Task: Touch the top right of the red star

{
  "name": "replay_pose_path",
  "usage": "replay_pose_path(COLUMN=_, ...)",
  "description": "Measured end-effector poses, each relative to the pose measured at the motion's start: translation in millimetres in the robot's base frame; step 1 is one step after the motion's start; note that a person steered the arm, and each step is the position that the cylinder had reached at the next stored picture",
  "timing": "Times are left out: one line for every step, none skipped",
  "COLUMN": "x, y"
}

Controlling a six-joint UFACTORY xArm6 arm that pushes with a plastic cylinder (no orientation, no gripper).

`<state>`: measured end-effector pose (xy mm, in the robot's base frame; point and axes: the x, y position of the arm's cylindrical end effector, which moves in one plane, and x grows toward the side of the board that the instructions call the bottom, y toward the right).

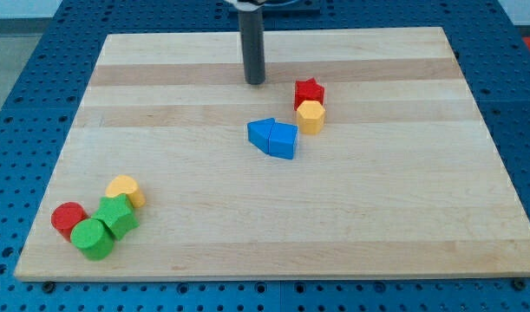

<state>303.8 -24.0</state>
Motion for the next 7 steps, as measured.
replay_pose_path(x=-9, y=26)
replay_pose_path(x=-9, y=57)
replay_pose_path(x=-9, y=81)
replay_pose_path(x=-8, y=91)
replay_pose_path(x=-6, y=99)
replay_pose_path(x=-2, y=103)
replay_pose_path(x=4, y=104)
